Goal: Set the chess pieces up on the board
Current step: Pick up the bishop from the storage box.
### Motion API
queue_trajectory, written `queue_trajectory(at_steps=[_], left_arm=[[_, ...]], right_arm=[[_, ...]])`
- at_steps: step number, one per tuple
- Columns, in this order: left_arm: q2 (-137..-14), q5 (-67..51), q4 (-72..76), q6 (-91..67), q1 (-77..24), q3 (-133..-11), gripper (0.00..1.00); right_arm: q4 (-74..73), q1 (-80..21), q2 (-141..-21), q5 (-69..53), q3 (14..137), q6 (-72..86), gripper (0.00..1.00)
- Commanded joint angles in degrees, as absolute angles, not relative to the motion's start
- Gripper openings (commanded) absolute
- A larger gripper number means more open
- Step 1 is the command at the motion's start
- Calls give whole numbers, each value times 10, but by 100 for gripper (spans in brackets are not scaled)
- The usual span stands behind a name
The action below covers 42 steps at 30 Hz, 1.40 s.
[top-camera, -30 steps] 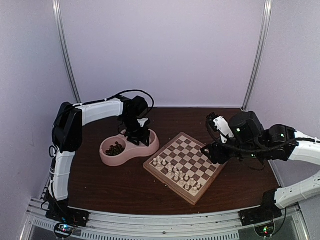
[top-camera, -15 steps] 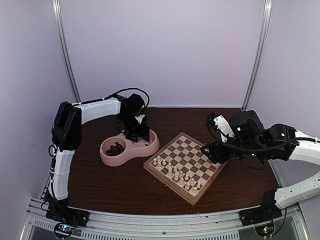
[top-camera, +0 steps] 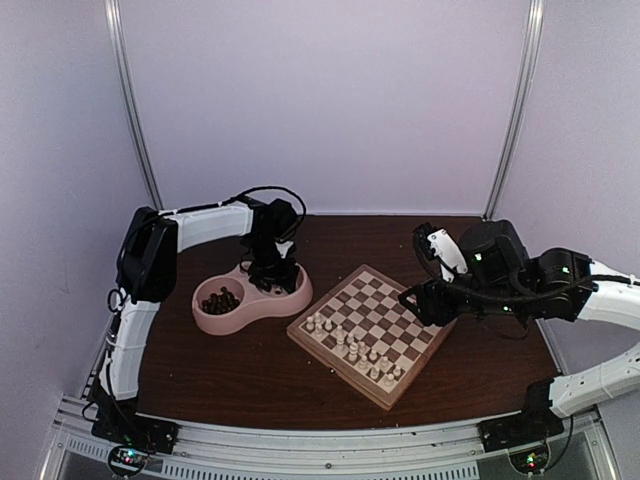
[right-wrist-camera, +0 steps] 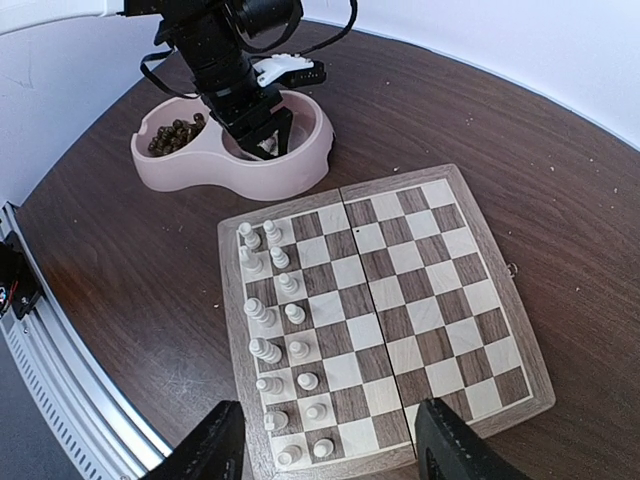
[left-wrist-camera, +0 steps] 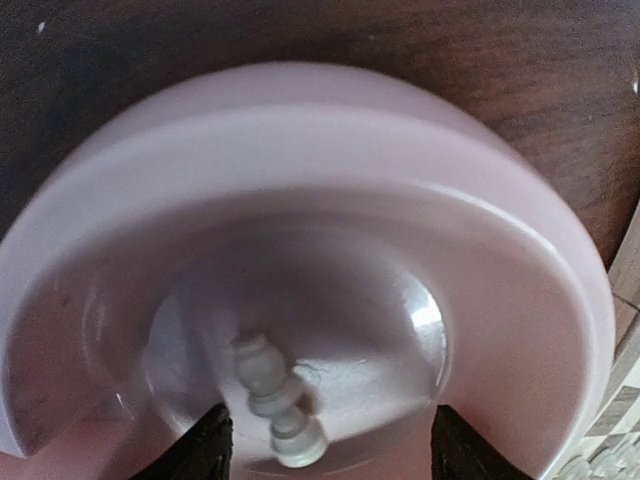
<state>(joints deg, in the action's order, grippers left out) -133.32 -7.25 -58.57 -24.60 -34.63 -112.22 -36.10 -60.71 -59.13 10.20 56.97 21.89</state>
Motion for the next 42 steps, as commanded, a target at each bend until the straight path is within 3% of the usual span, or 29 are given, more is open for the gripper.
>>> queue_trajectory(at_steps=[1,4,10,14,20,32,42], left_arm=[[-1365,-23,-634,-233,-359,-1127,69],[-1360,-29,-616,-232,-359,-1125,64],[-1356,-24,-570,-221,-359,-1125,30],[-1355,-23,-571,-220,-359,-1129,21],[-1321,-10,-554,-197,-359,-1119,21],[-1160,-20,-414,-136,-359,-973,20],[-1011,-208,-249,-76,-361,-805,21]], right_arm=[[-346,-604,-591,95,566,227,60],[-343,-604,-595,92,567,228,60],[-345,-604,-594,89,568,229,60],[-347,-604,-591,92,567,229,60],[-344,-604,-600,82,572,226,60],[-298,-603,-644,23,583,240,60],[-261,-569,-731,-63,654,326,58]])
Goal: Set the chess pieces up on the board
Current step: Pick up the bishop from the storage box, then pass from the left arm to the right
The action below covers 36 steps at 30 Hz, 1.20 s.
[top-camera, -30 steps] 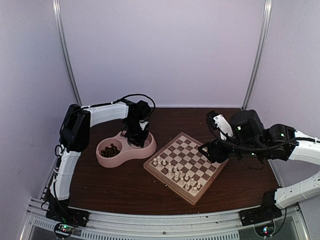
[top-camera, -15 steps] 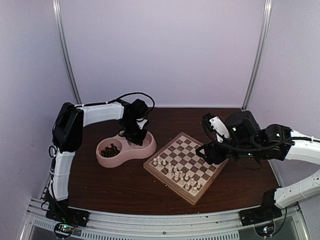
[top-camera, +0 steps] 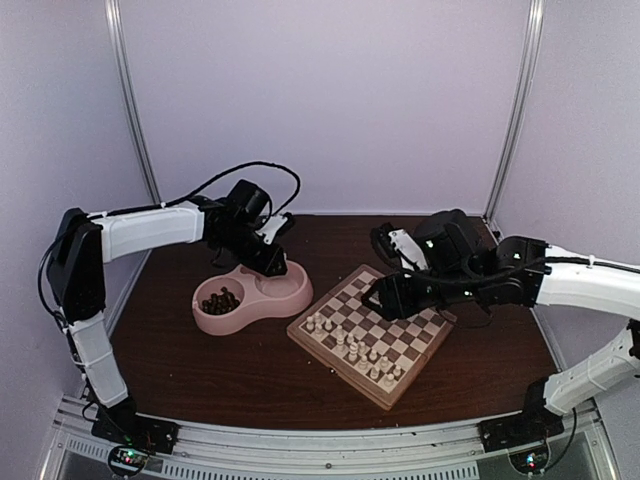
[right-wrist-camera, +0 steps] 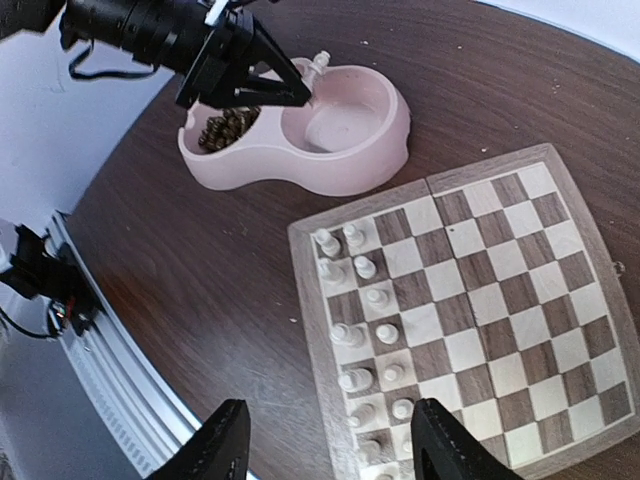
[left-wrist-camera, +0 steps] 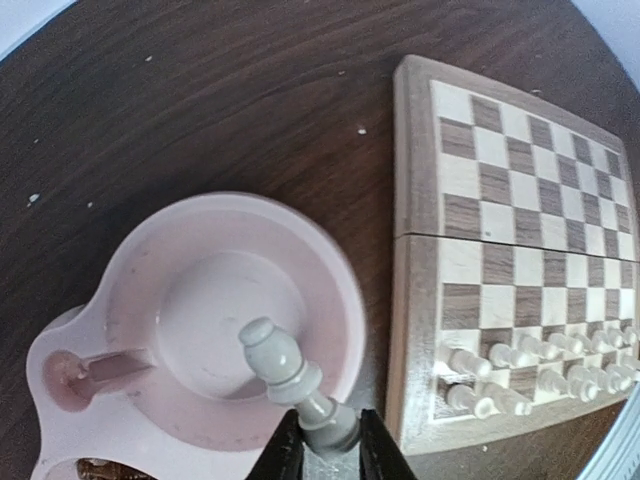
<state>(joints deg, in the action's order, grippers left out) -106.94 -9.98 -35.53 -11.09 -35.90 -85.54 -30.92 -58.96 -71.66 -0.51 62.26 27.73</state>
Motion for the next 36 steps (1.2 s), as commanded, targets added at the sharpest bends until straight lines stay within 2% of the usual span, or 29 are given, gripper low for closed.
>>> queue_trajectory(at_steps=[1,6,12,18,32,36], left_arm=[[-997,-231,-229,-74,-362,-789,21],[-947,-326,-152,-57,-369,-722,20],[-921,-391,-145,-16,-392,-691,20],[-914,-436,-135,-6,-415,-669,21],[-913,-453,-126,13,-443,-667,21],[-913,-453,-127,15,-446,-668,22]], right_arm=[[-244,-559,-736,-82,655,337,57],[-174,-498,-774,-211,660,405,57],[-168,-475,-839,-312,704,415,58],[-166,-468,-875,-346,721,417,52],[-115,-463,-925,-380,721,454,48],[-97,-463,-931,-388,717,465,43]])
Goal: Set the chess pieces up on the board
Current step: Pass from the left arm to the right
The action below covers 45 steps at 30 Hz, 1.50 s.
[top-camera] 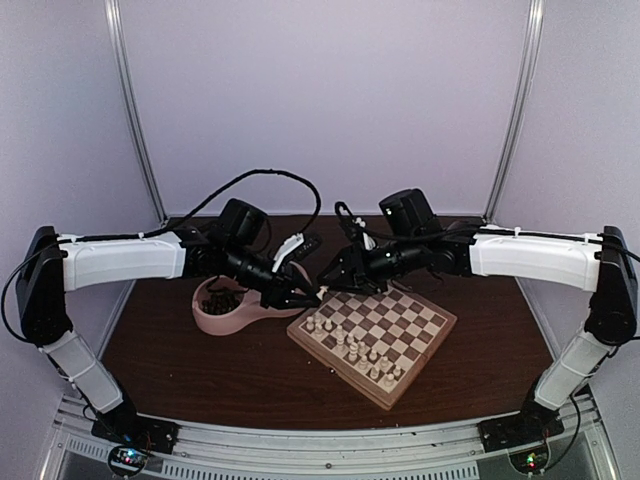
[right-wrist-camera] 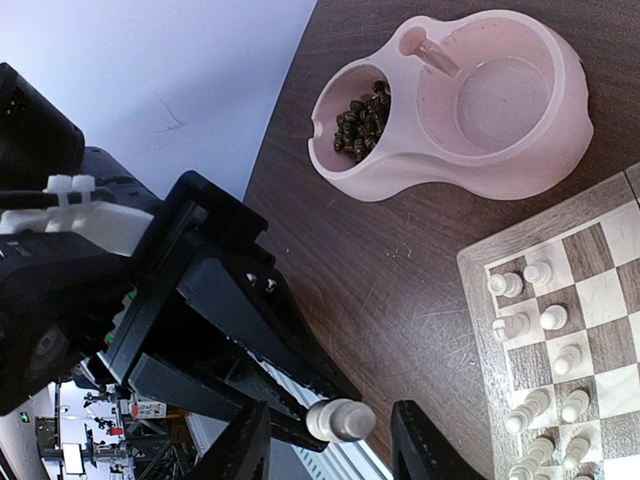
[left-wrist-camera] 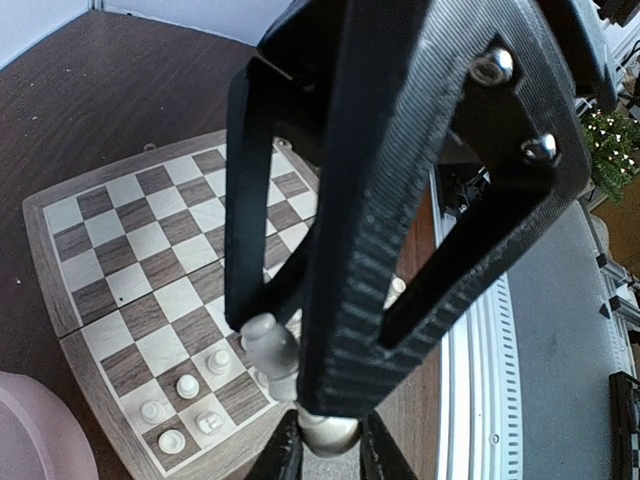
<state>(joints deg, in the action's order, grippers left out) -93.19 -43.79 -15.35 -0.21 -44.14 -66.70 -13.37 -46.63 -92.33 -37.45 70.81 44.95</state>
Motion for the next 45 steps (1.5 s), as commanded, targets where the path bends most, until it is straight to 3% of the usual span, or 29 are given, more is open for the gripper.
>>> queue_trajectory(at_steps=[1,4,15,21,24,27,31,35,45], left_arm=[[-913,-454,-128,16,-445,-668,21],[-914,-453,-129,17,-446,-668,22],[-914,-440,-135,21,-448,-670,21],[-915,-438,-139,24,-448,-672,21],[-915,-437,-141,24,-448,-671,23],[-914,-431,-144,25,-448,-670,31],[-901,-411,-135,20,-449,-658,59],[-863,-368,-105,2,-449,-621,75],[-761,-255,-91,-119,-439,-547,77]], right_arm=[[-92,-462,-932,-389,716,468,42],[-82,-462,-933,-393,711,476,38],[-90,-461,-946,-402,707,473,36],[-77,-458,-936,-395,692,482,20],[-77,-458,-930,-390,690,480,7],[-89,-458,-924,-382,691,469,3],[-118,-458,-907,-350,691,445,0],[-167,-462,-881,-283,692,396,0],[-220,-566,-826,-44,686,244,0]])
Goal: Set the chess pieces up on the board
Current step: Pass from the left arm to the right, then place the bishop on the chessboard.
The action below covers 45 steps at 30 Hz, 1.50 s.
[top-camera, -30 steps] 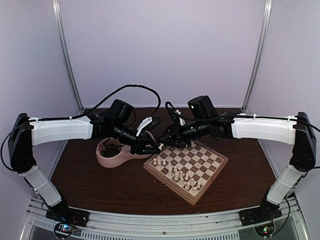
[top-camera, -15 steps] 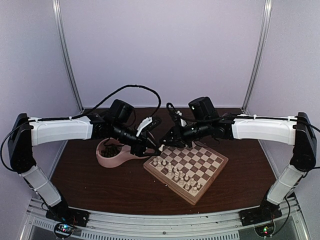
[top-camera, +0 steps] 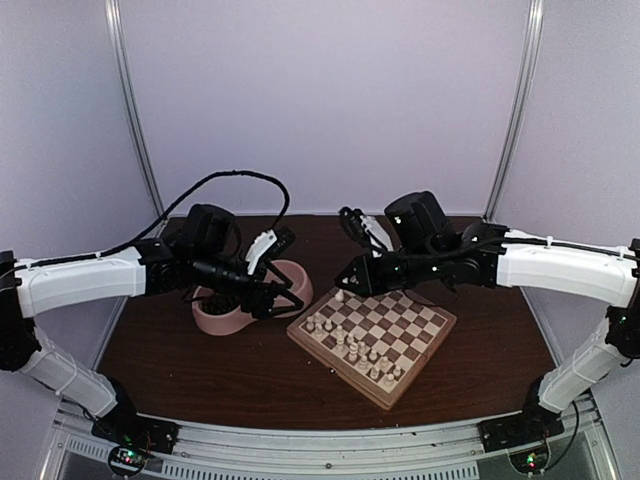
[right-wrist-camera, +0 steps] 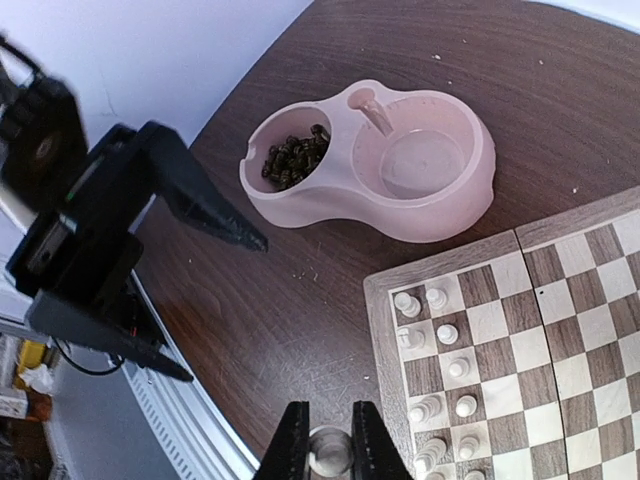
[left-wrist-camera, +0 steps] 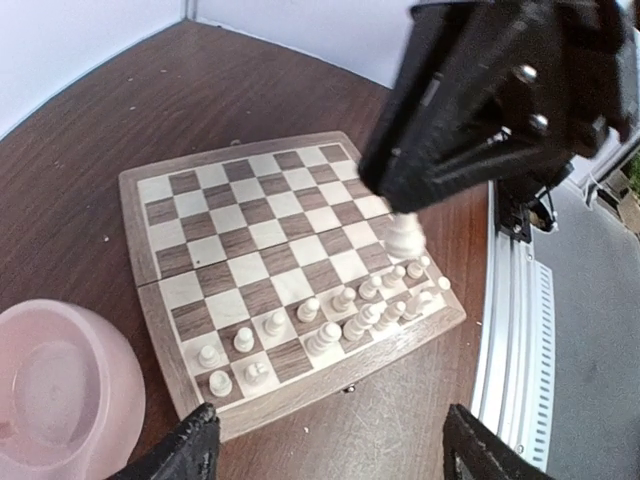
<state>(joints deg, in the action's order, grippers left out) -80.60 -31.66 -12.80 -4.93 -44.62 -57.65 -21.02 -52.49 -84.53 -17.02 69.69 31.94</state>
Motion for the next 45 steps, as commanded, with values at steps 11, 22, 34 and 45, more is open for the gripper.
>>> queue_trajectory(at_steps=[11,22,34,45], left_arm=[[-667,-186,-164,-207,-375,-525,81],[-642,-165,-192,-192,-373,-515,82],[-625,-157,-207,-176,-373,-504,82],[-627,-158,-210,-168,-373,-502,82]], right_arm=[[-150,-658,-883,87,661,162,1],[-102,-667,-966,128,669,159,1],[-110,-669,-1020,140,693,163,2],[-128,-669,-1025,169,682,174,4]])
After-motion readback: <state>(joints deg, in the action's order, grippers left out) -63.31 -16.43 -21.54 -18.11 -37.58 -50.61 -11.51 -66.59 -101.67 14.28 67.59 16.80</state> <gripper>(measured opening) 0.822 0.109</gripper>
